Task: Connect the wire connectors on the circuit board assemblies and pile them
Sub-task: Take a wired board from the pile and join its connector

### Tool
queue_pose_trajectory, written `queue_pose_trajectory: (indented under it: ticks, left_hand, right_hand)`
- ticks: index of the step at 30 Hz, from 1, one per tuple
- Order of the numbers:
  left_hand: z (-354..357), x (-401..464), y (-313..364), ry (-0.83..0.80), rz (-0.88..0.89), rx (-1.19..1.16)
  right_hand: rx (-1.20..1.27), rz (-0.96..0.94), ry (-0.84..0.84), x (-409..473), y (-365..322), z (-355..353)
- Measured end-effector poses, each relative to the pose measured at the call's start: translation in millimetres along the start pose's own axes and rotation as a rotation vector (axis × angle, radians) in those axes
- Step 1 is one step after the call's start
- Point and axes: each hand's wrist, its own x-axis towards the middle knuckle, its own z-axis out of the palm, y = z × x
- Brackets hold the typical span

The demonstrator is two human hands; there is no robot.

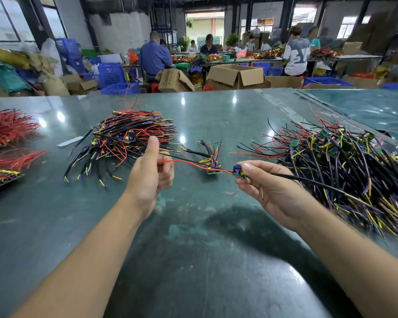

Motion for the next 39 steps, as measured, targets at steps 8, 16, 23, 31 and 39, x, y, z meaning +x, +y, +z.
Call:
queue_pose_trajectory:
  ticks: [8, 16, 23, 31, 39]
  left_hand:
    - [22, -16, -24, -0.421, -0.009, -0.148]
    - [31, -18, -20, -0.262, -0.02, 0.141]
    - [31, -17, -18, -0.149, -0.032, 0.287]
    - [16, -16, -17, -0.377, 0.092, 0.642]
    - [10, -8, -23, -0.267, -0.01, 0.562]
  right_hand:
    - [0.179, -0.006, 0.17, 3, 7, 8]
    - [0.132, -0.042, 0.175, 2, 11, 9]
    - [-0.416, -0.182, 0.07, -4, 21, 18]
    - [-0.53, -0.22, 0.017, -4, 12, 14]
    - [-0.411, -0.2, -0.058, -4, 1, 6]
